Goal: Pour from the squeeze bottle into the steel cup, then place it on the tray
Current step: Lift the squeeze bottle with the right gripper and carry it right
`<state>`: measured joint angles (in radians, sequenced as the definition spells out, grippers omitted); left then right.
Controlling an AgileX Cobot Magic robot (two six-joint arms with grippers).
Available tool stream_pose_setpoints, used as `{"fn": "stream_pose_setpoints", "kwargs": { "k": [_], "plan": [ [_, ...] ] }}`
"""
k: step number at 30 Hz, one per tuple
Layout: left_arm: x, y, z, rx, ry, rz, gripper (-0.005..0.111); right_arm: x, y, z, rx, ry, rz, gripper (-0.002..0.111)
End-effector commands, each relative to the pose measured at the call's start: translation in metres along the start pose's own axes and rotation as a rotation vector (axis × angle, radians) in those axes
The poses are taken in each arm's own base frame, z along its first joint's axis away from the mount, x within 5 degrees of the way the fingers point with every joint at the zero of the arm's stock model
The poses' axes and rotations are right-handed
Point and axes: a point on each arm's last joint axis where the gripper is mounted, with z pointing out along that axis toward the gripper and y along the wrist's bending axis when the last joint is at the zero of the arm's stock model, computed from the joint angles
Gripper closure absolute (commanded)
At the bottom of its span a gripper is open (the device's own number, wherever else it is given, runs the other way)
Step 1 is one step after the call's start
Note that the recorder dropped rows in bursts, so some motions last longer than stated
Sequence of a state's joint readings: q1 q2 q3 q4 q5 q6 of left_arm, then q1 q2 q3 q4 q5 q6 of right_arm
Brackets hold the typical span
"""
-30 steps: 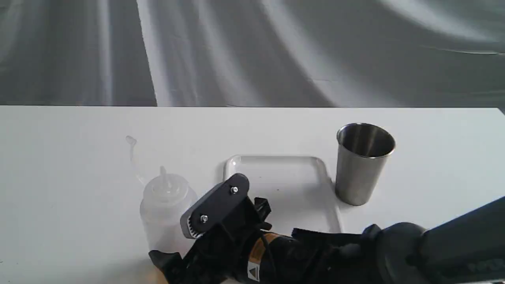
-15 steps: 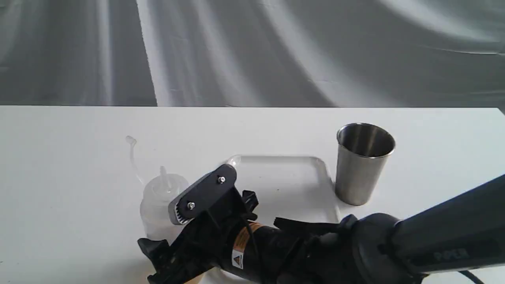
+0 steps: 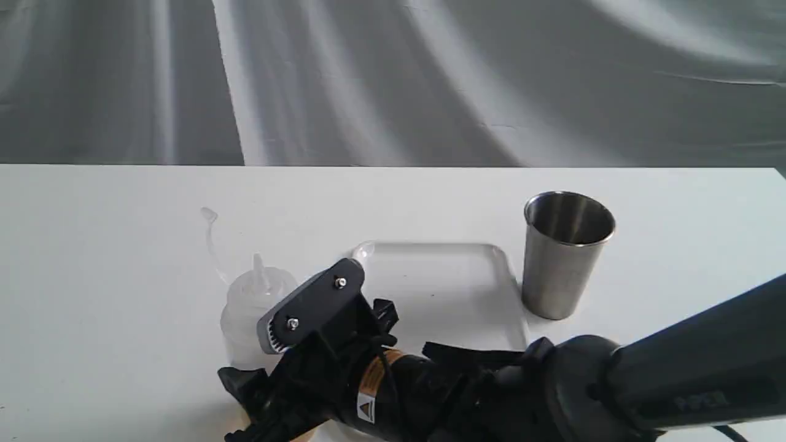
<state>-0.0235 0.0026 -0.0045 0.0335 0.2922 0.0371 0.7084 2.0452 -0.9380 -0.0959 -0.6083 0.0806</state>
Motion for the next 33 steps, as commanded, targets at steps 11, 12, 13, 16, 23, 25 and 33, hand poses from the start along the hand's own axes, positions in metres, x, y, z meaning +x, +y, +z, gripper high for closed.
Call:
{"fn": "stream_pose_setpoints", "kwargs": {
  "k": [11,12,13,16,23,25,33],
  "plan": [
    [0.001,0.000,0.000,-0.001,-0.006,-0.002,0.107,-0.034,0.000,-0.017,0.010,-0.047,0.009,0.074],
    [0.001,0.000,0.000,-0.001,-0.006,-0.002,0.107,-0.040,0.000,-0.022,0.012,-0.049,0.007,0.074],
    [0.001,0.000,0.000,-0.001,-0.006,-0.002,0.107,-0.047,0.000,-0.027,0.014,-0.046,0.006,0.074],
    [0.001,0.000,0.000,-0.001,-0.006,-0.002,0.107,-0.064,0.000,-0.042,0.022,-0.037,0.003,0.074],
    [0.001,0.000,0.000,-0.001,-0.006,-0.006,0.107,-0.091,-0.008,-0.077,0.052,0.016,-0.036,0.074],
    [0.001,0.000,0.000,-0.001,-0.006,-0.006,0.107,-0.095,-0.011,-0.087,0.066,0.048,-0.056,0.074],
    [0.001,0.000,0.000,-0.001,-0.006,-0.006,0.107,-0.115,-0.037,-0.139,0.177,0.139,-0.107,0.074]
  ]
}}
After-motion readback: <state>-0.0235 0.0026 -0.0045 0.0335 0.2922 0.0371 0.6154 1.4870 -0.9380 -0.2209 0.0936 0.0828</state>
